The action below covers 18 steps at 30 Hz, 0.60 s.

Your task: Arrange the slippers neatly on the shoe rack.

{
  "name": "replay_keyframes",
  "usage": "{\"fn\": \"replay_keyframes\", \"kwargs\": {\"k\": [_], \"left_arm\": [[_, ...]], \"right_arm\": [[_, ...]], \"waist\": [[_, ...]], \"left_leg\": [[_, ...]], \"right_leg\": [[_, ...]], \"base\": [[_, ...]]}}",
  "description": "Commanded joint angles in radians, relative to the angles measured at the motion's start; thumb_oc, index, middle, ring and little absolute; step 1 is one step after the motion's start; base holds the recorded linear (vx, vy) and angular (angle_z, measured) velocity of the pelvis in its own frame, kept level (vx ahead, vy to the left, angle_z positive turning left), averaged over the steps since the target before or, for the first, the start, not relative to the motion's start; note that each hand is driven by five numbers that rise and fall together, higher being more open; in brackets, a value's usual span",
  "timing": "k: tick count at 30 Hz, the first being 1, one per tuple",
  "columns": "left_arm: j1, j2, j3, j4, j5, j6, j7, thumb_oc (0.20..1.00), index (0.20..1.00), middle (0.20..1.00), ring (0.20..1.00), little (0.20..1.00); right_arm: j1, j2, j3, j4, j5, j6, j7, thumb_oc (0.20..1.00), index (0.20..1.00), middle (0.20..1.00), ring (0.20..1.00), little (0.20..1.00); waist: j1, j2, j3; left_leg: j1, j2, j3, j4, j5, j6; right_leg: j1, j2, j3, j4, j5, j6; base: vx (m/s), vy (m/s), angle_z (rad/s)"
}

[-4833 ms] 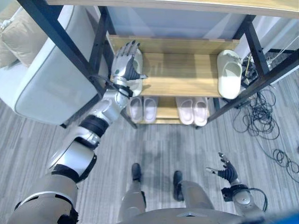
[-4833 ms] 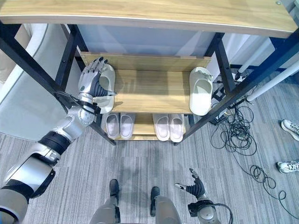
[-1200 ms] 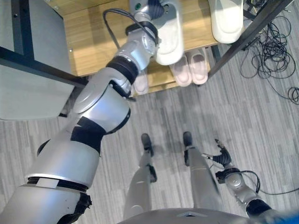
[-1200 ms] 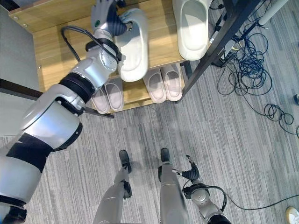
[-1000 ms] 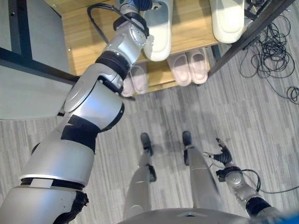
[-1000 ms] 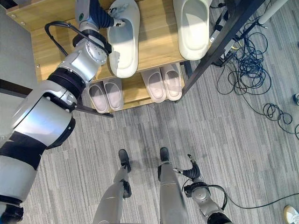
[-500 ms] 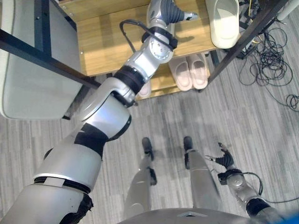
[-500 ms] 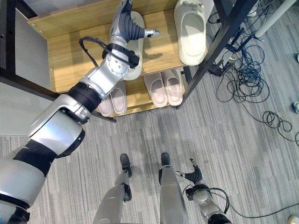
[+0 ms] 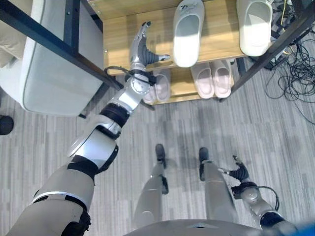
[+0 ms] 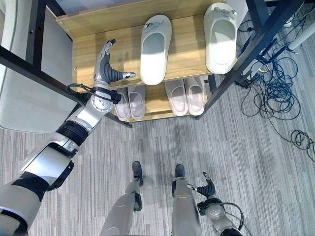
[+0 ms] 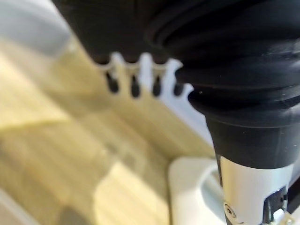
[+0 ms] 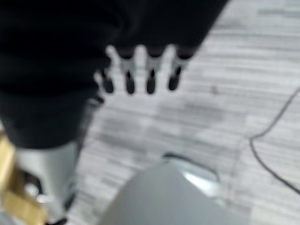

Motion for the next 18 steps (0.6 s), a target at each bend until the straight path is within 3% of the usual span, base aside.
{"fn": "replay_keyframes", "kwargs": {"k": [1, 6, 18], "left_arm": [[-0.151, 0.066, 0.063, 0.026, 0.056, -0.018, 0.044, 1.0, 1.0, 1.0, 1.0, 1.0], [-0.176, 0.082, 0.022, 0.057, 0.105, -0.008, 0.027, 1.0, 1.0, 1.0, 1.0, 1.0], [-0.284, 0.017, -0.048, 0.241, 0.077, 0.003, -0.013, 1.0, 1.0, 1.0, 1.0, 1.0]], "right_arm": [[-0.013, 0.058, -0.022, -0.006, 0.014, -0.021, -0.012, 1.0, 1.0, 1.0, 1.0, 1.0], [-0.017, 0.054, -0.019, -0.001, 0.009, -0.024, -0.014, 1.0, 1.0, 1.0, 1.0, 1.0], [-0.076, 0.034, 0.006, 0.006, 0.012, -0.028, -0.026, 1.0, 1.0, 1.0, 1.0, 1.0]], "waist": [[-0.004, -0.07, 0.066], [-0.004, -0.076, 0.074], [-0.018, -0.079, 0.096]], "left_leg": [[0.11, -0.018, -0.03, -0.054, -0.136, -0.033], [0.101, -0.019, -0.031, -0.054, -0.133, -0.033], [0.084, -0.018, -0.026, -0.054, -0.126, -0.031]], "right_leg": [[0.289, -0.053, -0.031, -0.566, 0.278, 0.116], [0.28, -0.055, -0.031, -0.567, 0.282, 0.117], [0.251, -0.055, -0.015, -0.56, 0.29, 0.12]], "base": [[0.0, 0.0, 0.0], [0.0, 0.0, 0.0], [0.0, 0.004, -0.01]]}}
